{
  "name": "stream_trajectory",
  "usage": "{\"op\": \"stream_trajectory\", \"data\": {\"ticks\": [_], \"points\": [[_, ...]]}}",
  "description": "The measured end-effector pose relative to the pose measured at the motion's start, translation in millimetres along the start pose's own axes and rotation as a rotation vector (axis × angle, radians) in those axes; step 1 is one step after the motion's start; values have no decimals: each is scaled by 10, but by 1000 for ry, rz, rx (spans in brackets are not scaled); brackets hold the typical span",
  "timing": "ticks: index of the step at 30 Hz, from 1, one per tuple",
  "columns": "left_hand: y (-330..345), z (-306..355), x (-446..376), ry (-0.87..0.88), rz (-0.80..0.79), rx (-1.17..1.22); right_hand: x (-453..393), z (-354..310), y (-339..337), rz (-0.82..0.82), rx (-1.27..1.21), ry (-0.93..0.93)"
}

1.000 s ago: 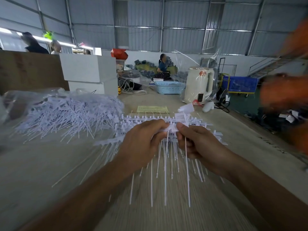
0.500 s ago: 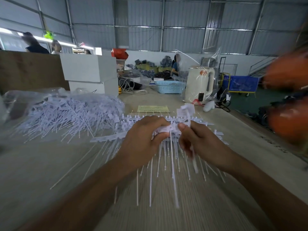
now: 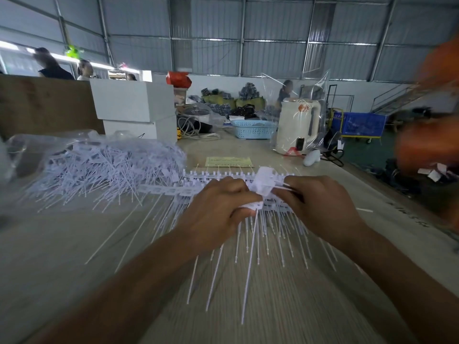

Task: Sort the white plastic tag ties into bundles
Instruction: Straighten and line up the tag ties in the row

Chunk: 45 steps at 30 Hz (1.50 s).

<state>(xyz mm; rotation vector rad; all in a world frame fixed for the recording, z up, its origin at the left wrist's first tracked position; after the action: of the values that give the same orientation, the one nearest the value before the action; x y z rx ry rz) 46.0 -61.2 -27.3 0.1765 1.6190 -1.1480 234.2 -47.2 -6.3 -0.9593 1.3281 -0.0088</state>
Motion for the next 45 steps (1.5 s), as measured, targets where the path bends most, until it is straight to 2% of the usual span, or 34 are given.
{"op": "stream_trajectory", "data": {"ticks": [3,5,9,13,18,21,23,26,28,32,34,40,45], "points": [[29,26,31,37,-32,-42,-7,167,-20,10,-64,128],[41,14,26,-4,-17,-20,-1,255,6,-6,-102,186],[51,-16,30,-132,6,78,13,215,99,-94,-142,183],[43,-9,24,-275,35,216,32,126,143,-94,-261,222],[47,2,22,-341,12,273,58,80,171,-114,-370,309],[51,-5,25,-352,44,290,53,44,215,-120,-480,428],[69,-1,39,-362,56,343,77,10,268,-197,-532,529],[115,16,54,-361,47,380,168,-62,327,-400,-665,659],[118,-5,48,-351,8,396,223,-99,332,-499,-736,705],[87,-169,83,-452,-285,454,271,-155,344,-591,-827,785],[74,-242,119,-476,-371,446,284,-181,367,-615,-834,804],[92,-267,153,-449,-428,393,309,-210,404,-629,-825,864],[69,-309,129,-401,-355,346,302,-155,426,-581,-860,932]]}}
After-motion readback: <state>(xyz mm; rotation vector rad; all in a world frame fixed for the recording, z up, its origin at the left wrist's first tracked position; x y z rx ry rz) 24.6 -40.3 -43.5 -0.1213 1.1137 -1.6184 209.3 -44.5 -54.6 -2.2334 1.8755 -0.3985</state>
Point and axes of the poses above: each hand's wrist, its own x-axis away from the middle knuckle, its own y-axis out of the palm, z = x × y, the point moved 4 cm from there along -x, towards the middle knuckle, and after that the axes turned 10 degrees about z, right-handed, at the moved point
